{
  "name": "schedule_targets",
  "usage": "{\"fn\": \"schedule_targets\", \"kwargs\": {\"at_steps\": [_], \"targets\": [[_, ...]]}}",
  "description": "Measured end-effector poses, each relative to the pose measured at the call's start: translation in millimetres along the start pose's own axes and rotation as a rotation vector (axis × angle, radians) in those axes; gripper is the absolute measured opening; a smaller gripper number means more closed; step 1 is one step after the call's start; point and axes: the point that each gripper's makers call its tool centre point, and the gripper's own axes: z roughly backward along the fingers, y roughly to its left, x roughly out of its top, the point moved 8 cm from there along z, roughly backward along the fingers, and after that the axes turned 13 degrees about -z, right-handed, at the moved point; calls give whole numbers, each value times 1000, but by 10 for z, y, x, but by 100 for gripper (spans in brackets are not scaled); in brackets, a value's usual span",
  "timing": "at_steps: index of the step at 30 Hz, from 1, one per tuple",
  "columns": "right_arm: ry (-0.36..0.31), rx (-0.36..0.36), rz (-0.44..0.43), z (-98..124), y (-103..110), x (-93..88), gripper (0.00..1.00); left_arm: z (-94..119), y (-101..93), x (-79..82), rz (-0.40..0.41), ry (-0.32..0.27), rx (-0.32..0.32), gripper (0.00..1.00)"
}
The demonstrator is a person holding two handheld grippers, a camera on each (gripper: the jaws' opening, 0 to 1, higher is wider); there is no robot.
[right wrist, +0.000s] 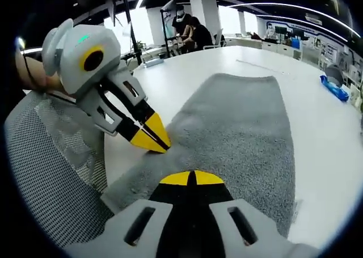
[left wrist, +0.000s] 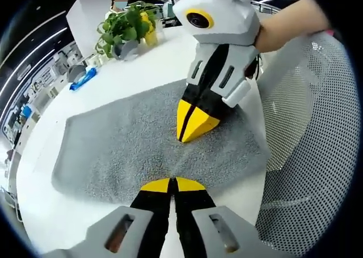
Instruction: Fold the towel on the table until its edges align and the towel forms a compact rectangular stack.
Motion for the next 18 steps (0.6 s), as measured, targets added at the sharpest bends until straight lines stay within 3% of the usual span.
{"fn": "schedule_targets", "kwargs": {"at_steps": [18], "targets": [[-1,6,-11,1,-6,2,0,0,-2,0,-13,15,6,2]]}}
